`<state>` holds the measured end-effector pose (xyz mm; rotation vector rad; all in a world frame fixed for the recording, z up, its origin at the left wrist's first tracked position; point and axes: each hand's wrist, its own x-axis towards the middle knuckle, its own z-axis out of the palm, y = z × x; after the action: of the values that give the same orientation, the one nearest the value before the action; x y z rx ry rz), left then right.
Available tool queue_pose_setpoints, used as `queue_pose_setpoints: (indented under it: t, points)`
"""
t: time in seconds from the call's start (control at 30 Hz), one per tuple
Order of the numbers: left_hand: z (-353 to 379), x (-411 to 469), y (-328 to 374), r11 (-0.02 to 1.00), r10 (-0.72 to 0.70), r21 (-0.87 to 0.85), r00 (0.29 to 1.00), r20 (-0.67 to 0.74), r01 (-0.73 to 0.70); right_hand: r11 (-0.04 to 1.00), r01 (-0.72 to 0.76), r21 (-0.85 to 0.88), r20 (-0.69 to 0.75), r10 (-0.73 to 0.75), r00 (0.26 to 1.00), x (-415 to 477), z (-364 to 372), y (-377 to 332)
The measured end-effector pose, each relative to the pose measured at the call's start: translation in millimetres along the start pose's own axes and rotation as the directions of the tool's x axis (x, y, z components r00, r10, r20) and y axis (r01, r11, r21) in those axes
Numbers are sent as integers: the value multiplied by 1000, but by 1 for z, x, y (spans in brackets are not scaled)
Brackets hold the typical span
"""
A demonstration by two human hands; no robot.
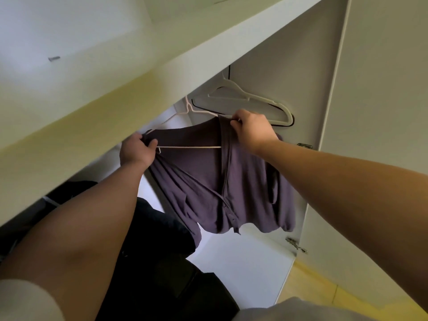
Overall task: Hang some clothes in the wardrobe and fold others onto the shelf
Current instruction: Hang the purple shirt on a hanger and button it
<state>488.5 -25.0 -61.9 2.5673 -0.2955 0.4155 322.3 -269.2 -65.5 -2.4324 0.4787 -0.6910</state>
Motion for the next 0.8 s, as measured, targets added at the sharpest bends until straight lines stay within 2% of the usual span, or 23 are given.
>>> queue_pose_setpoints:
  t: [0.07,0.17,0.43,0.57,0.67,0.73,0.8]
  points:
    - [-1,5,5,1000,-8,-23,1000,-6,8,999,-10,32,-6,10,1000,0,0,1]
    - [3,17,4,998,30,58,997,74,-34,998,-22,60,-24,23,999,-1,2,2]
    - [-1,23,14,990,13,141,999,44,-19,998,-20,66,-38,23,999,-2,0,2]
    - [-2,11,52,998,67,11,998,0,-67,996,-32,87,-51,36,998,-3,2,2]
    - [3,-1,66,983,161,-85,987,-27,-162,995,-38,97,-49,43,998,-5,3,1]
    - [5,1,58,975,136,-177,991,-7,-136,994,-35,102,-40,39,998,-5,3,1]
    - [2,9,46,949,59,-313,995,78,-32,994,-36,106,-36,40,999,-6,2,2]
